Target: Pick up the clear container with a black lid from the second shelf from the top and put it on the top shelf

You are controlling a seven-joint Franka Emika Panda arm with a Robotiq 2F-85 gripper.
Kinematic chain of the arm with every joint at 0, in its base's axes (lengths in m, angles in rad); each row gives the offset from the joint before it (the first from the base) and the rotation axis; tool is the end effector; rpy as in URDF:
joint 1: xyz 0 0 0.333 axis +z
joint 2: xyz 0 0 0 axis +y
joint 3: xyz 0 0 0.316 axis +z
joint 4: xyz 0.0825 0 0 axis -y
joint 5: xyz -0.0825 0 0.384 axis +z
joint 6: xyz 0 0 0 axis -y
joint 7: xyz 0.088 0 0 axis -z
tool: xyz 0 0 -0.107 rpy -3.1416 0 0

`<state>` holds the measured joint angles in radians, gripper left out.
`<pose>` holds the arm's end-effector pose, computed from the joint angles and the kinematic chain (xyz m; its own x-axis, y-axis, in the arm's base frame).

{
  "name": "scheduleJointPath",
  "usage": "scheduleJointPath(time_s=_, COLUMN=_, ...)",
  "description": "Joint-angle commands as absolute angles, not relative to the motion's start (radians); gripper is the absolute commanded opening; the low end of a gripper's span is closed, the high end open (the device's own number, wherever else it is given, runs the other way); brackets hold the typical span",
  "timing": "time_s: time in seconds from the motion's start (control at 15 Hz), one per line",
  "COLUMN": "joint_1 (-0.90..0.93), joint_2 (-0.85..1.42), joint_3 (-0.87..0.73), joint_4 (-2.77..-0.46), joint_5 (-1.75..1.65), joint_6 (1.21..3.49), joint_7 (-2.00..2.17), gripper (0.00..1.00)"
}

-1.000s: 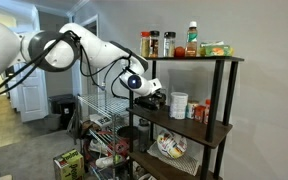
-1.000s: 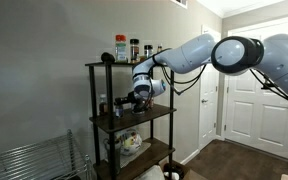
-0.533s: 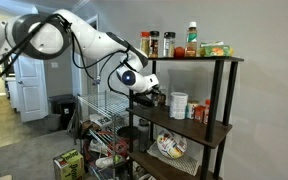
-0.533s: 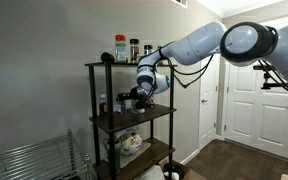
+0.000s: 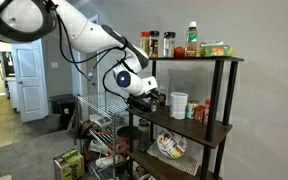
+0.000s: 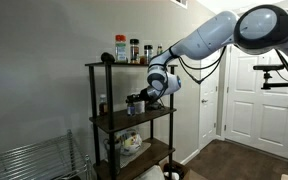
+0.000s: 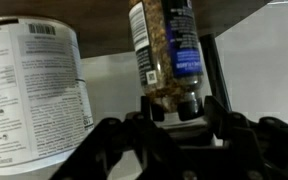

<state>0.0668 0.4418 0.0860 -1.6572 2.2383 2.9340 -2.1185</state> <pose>0.6694 0.0454 0.3640 0.4220 -0.1018 0.9009 0.2366 -0.9469 -0.2178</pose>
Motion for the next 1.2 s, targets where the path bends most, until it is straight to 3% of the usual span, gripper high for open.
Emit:
scheduleJointPath(time_s=0.0, joint_1=0.042, joint_2=0.316, joint_3=0.098, joint_4=-1.838, joint_5=2.243, joint_6=2.863, joint_7=-2.127, gripper=0.31)
scheduleJointPath(time_s=1.13, joint_1=0.068, joint_2=-0.009, joint_3=0.092, joint_4=-2.242, joint_5=2.275, joint_6=2.829, joint_7=-2.149, gripper=0.31)
